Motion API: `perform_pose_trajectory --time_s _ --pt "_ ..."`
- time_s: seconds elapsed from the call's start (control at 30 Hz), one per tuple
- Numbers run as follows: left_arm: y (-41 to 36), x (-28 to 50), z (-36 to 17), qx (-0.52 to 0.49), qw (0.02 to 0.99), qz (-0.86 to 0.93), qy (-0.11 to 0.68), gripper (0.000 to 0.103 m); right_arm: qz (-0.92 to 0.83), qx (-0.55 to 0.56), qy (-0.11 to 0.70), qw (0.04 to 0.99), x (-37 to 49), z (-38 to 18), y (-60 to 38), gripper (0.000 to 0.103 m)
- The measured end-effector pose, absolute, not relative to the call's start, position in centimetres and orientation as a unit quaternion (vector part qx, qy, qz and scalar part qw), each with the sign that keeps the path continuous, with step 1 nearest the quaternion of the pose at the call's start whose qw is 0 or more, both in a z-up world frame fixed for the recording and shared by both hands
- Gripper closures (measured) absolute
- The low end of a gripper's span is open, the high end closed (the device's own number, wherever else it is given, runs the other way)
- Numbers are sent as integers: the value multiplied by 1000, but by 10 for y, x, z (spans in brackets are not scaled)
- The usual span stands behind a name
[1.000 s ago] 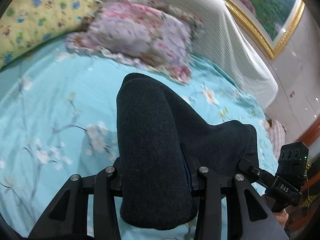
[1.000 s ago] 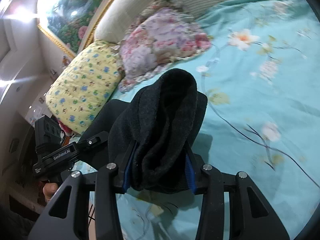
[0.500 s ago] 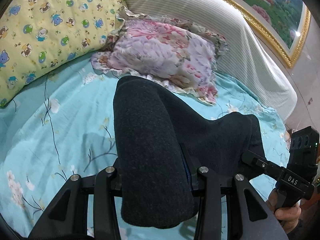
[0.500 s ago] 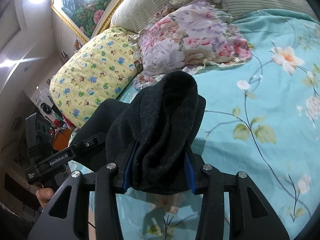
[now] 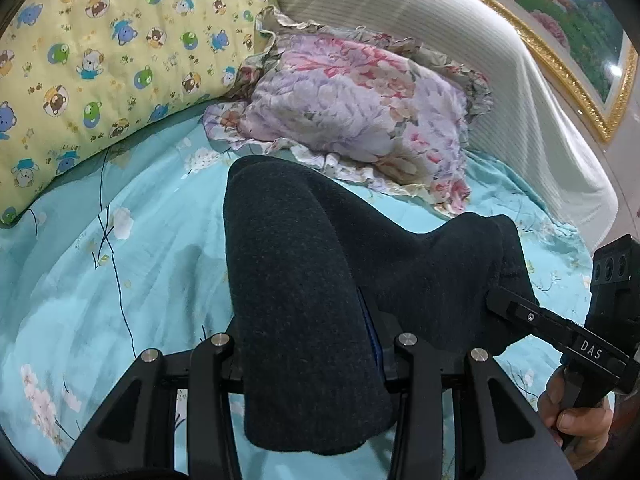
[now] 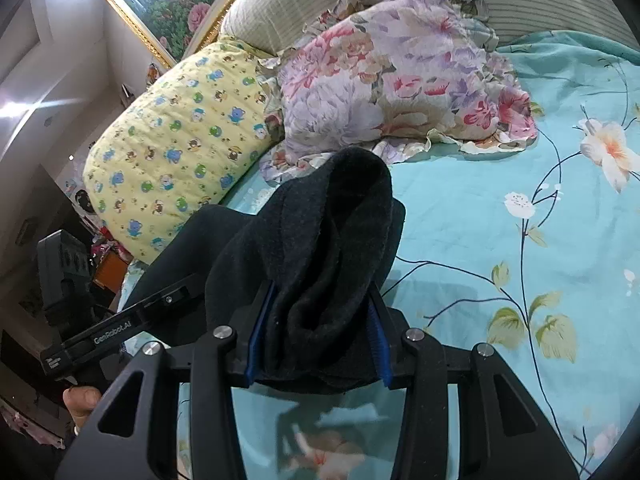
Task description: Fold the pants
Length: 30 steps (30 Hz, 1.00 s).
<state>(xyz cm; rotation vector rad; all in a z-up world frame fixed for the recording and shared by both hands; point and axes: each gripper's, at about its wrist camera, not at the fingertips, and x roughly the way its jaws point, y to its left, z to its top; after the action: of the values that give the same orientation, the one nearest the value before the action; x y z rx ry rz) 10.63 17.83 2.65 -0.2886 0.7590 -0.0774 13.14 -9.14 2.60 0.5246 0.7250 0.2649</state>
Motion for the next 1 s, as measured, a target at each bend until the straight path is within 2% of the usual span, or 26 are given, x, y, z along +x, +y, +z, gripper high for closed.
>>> perform_pose_trajectory --time_s 0.5,0.73,0.83,0.9,0.97,1.0 --pt "187 125 14 -146 915 -28 375 62 138 257 360 886 156 10 -93 58" --pt "194 128 -4 -154 907 -27 390 53 127 264 393 872 164 -13 -99 55" --pt "197 128 -12 -157 906 -26 392 45 123 263 389 874 162 -19 -103 50" --pt "199 127 -16 -159 904 -25 396 42 115 251 388 879 161 -23 -104 39" --pt "202 124 -19 -162 904 -21 396 35 110 247 389 881 160 -26 -106 32" --pt "203 123 -20 -161 904 -19 396 35 112 249 388 880 159 -28 -107 31"
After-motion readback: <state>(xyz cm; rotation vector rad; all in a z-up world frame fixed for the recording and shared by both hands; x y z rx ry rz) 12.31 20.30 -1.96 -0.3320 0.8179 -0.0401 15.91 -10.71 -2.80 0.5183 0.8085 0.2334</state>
